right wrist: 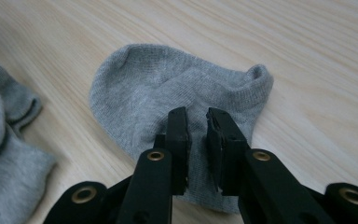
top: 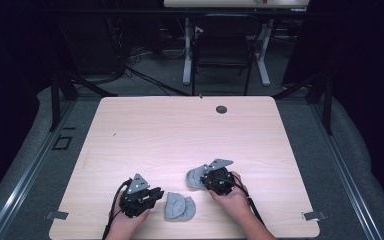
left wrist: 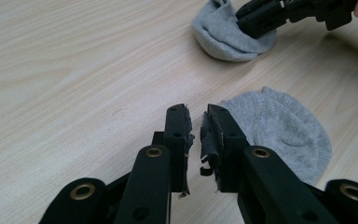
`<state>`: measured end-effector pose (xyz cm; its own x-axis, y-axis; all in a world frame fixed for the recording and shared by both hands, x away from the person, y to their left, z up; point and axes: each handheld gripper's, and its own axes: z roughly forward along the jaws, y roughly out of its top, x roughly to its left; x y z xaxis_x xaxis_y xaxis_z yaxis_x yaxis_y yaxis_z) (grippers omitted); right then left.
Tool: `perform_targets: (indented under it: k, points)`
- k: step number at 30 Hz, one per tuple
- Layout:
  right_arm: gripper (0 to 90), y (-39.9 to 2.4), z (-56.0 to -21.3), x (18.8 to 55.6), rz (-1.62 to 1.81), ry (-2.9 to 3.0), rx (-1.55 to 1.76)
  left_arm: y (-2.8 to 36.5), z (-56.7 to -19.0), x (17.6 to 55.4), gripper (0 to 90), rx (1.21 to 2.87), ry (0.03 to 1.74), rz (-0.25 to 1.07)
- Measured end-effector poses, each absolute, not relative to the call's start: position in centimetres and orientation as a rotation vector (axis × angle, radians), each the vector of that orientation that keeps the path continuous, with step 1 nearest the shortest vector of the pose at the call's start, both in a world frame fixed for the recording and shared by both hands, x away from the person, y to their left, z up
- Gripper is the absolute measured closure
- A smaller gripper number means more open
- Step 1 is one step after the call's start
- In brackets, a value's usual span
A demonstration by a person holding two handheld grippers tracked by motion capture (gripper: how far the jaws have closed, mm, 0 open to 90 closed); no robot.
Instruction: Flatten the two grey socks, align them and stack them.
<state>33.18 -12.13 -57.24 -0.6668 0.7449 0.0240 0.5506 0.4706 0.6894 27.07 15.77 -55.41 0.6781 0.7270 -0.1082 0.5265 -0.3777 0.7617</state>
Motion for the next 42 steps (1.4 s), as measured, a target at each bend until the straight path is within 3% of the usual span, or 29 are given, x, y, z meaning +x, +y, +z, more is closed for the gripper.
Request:
perform_targets:
  k: [28,42]
  points:
    - [77.6,-7.7,-57.5,33.1,1.016,2.390,1.166,15.5,-55.4,26.8,78.6,2.072,0.953,0.311]
    - [74.5,-7.8,-56.3,32.9,1.055,2.387,1.146,15.3,-55.5,26.8,78.4,2.068,0.954,0.309]
